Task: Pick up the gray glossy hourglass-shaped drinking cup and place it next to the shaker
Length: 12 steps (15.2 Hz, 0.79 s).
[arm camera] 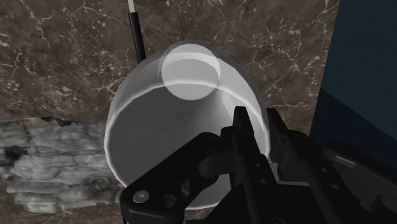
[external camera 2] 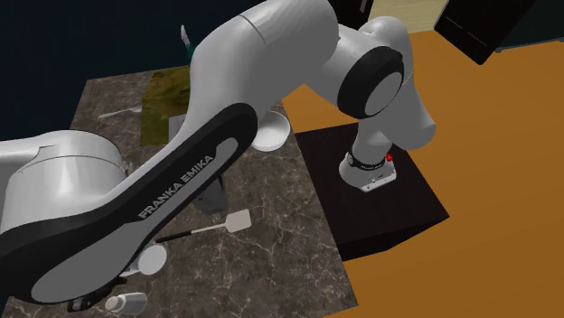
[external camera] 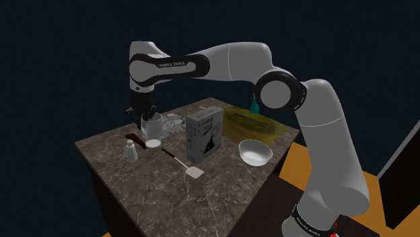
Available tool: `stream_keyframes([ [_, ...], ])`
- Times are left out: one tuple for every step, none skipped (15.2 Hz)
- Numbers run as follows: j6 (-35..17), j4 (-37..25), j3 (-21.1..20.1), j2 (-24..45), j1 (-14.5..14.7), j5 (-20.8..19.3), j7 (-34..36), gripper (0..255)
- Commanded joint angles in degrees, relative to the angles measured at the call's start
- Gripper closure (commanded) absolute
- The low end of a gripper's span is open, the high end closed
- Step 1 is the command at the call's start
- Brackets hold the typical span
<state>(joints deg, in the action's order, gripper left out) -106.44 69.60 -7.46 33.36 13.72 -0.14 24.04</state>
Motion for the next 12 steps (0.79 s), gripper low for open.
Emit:
stream_keyframes([
  [-1.6, 1.6, 0.0, 0.0, -0.1, 0.0, -0.1, 255],
  [-2.4, 2.3, 0.0, 0.0, -0.1, 0.0, -0.1, 255],
  [-3.1, 2.9, 0.0, 0.1, -0.1, 0.0, -0.1, 255],
  [-3.8, 3.6, 0.0, 0.2, -0.1, 0.0, -0.2, 255],
  [-4.5, 4.2, 0.0, 0.3, -0.1, 0.0, -0.2, 255],
  [-5.2, 4.7, 0.1, 0.4, -0.1, 0.0, -0.2, 255],
  [-5.9, 5.3, 0.1, 0.6, -0.2, 0.0, -0.2, 255],
  [-6.6, 5.9, 0.1, 0.7, -0.2, 0.0, -0.3, 255],
  [-7.3, 6.3, 0.1, 0.9, -0.2, 0.0, -0.3, 255],
  [-7.9, 6.8, 0.1, 1.0, -0.2, 0.0, -0.3, 255],
  [-8.6, 7.3, 0.1, 1.2, -0.2, -0.1, -0.3, 255],
  [-9.3, 7.8, 0.1, 1.4, -0.2, -0.1, -0.3, 255],
])
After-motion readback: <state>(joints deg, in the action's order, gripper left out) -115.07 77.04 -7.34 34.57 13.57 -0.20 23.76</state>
